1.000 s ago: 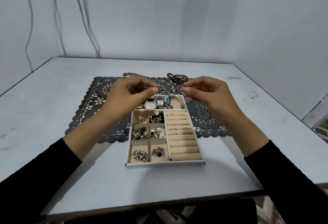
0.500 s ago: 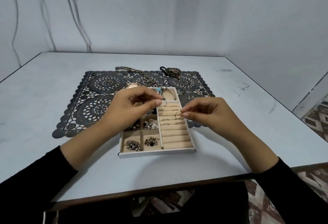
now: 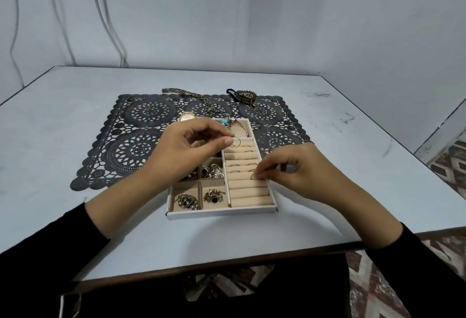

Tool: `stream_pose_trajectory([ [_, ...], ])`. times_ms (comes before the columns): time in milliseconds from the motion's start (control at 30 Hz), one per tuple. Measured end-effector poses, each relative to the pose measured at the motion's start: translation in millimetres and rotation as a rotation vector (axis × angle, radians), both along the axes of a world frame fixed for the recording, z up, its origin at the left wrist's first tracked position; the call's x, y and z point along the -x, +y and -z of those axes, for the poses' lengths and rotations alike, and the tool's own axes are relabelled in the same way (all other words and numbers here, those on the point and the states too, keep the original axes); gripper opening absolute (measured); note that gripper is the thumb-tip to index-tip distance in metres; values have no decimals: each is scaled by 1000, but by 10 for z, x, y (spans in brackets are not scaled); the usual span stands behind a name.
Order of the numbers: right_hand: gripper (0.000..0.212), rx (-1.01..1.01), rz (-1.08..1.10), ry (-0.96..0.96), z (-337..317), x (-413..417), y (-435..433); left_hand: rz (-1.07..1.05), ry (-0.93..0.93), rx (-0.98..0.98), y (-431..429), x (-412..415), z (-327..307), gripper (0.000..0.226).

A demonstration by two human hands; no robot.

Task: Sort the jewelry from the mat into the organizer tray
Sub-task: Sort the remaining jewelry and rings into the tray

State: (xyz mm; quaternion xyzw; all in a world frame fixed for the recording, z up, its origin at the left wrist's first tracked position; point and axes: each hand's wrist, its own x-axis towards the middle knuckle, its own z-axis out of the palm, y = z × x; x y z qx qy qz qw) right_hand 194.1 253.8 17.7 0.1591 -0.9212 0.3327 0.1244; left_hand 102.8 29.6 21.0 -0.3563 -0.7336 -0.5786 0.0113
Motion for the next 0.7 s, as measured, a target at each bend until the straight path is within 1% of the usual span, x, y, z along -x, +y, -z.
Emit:
stream_pose_trajectory([
  [200,15,-130,-73,-72,-134,39,-6,3,4,-3,-13,6,7,12],
  [367,14,-126,-62,-103,-195,83,4,-2,1,-5,-12,11,10,13],
  [500,15,-141,-82,-170,-215,125,0,-2,-3,-10,-12,6,10,14],
  [600,14,-188,-97,-186,-204,145,0,0,-7,-15,-21,9,12,15],
  [700,13,-177,-92,-198,-208,160,4,-2,-7,-11,-22,3,11,15],
])
